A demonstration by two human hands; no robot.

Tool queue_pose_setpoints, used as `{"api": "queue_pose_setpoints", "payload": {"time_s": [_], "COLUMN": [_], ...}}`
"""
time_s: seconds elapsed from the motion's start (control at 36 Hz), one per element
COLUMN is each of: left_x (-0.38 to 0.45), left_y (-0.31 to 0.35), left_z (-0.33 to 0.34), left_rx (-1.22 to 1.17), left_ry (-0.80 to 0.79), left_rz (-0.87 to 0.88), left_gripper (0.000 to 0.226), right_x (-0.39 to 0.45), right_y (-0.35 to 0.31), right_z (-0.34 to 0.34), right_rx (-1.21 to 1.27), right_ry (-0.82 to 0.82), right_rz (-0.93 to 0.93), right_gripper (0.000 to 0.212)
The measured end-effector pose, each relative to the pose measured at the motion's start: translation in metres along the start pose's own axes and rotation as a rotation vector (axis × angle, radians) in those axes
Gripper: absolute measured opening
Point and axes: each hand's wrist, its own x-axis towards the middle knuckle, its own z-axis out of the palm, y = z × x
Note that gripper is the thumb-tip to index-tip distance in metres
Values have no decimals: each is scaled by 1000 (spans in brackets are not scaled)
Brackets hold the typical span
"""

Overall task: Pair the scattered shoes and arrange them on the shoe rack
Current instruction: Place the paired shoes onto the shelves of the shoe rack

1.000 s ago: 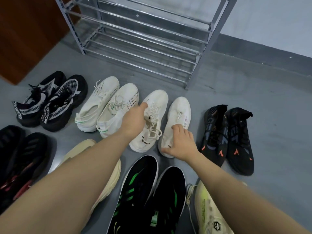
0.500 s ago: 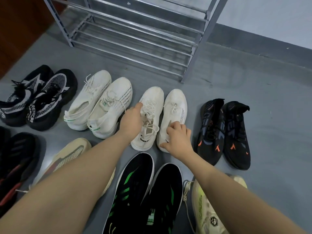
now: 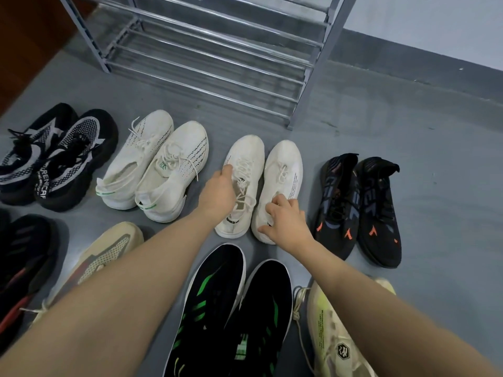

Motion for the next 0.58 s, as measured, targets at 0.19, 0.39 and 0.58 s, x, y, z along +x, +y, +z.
{"api": "queue_pose_setpoints", "payload": {"time_s": [0.19, 0.39, 0.58], "left_x": [-8, -18, -18], "left_y": [4, 18, 42], "left_z": [-3, -3, -1], "left_rx": [226, 352, 355], "left_ry": [76, 51, 4], "left_rz": [84, 250, 359], "left_gripper": [38, 38, 36], "right_x": [-4, 0, 1], "right_y": [1, -3, 26], "right_z": [1, -13, -31], "right_rx": [-97, -43, -109], "right_ry": [120, 368, 416], "right_rz": [-7, 88, 142], "right_gripper": [40, 31, 21]}}
